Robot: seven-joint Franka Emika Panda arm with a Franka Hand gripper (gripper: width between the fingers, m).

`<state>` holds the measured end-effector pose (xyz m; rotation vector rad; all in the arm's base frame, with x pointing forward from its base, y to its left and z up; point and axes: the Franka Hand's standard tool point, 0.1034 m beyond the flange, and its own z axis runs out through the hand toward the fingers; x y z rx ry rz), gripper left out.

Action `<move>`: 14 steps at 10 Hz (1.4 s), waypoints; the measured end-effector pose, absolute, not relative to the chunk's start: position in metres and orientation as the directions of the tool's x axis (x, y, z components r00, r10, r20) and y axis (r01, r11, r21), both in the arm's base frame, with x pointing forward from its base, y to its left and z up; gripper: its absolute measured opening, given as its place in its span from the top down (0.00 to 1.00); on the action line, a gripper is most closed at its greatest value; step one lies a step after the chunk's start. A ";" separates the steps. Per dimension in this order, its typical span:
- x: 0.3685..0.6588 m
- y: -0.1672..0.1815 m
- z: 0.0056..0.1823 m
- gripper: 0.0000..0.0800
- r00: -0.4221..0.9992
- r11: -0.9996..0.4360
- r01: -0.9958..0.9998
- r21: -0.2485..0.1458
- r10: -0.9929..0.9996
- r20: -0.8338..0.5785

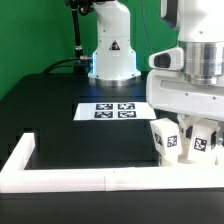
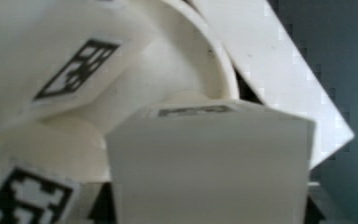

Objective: Assemble stool

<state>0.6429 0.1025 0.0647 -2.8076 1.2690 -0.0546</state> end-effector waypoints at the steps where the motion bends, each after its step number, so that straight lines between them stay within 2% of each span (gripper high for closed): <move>1: 0.643 0.103 0.064 0.58 0.472 -0.468 -0.879 -0.092 -0.881 -0.024; 4: 0.642 0.104 0.064 0.58 0.082 -0.068 -0.990 -0.120 -0.990 -0.111; 5: 0.642 0.104 0.064 0.58 0.080 -0.066 -0.991 -0.119 -0.991 -0.111; 7: 0.642 0.104 0.064 0.58 -0.067 0.080 -0.992 -0.103 -0.990 -0.128; 9: 0.642 0.104 0.064 0.58 -0.151 0.165 -0.982 -0.091 -0.979 -0.137; 12: 0.643 0.106 0.064 0.58 -0.508 0.524 -0.850 -0.049 -0.841 -0.185; 13: 0.643 0.110 0.064 0.58 -0.541 0.560 -0.827 -0.056 -0.818 -0.195; 14: 0.644 0.116 0.065 0.58 -0.588 0.623 -0.775 -0.112 -0.774 -0.237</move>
Offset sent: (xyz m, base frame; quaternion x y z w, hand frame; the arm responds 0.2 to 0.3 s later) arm 0.0050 0.0181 0.0000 0.1037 -0.0516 0.3305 0.9367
